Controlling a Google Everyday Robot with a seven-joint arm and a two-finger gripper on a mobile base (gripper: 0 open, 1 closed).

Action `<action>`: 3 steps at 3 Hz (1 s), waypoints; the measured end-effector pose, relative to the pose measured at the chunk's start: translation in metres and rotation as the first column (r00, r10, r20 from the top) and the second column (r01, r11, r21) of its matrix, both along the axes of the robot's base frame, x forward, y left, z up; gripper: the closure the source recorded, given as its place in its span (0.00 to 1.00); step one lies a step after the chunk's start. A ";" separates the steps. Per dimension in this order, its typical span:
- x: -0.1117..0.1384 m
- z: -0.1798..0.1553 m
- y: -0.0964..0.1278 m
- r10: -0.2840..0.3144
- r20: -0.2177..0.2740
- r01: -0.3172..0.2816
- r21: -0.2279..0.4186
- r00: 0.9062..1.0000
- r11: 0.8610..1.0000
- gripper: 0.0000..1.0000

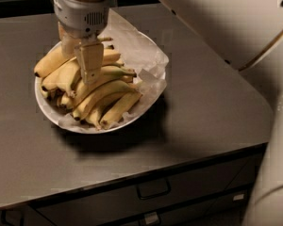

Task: Pick banana from white bowl

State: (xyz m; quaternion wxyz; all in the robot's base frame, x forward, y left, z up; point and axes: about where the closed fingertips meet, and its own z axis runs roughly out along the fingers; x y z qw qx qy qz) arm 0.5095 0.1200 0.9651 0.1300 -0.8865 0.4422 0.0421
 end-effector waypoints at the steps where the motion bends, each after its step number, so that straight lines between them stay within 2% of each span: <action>1: 0.001 -0.001 0.000 0.001 -0.004 -0.001 -0.006 1.000 1.000 0.45; 3: 0.005 -0.004 0.002 0.012 -0.021 -0.012 -0.019 1.000 1.000 0.43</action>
Offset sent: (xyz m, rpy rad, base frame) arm -0.0095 -0.0205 -0.0092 -0.1001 0.0801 0.0215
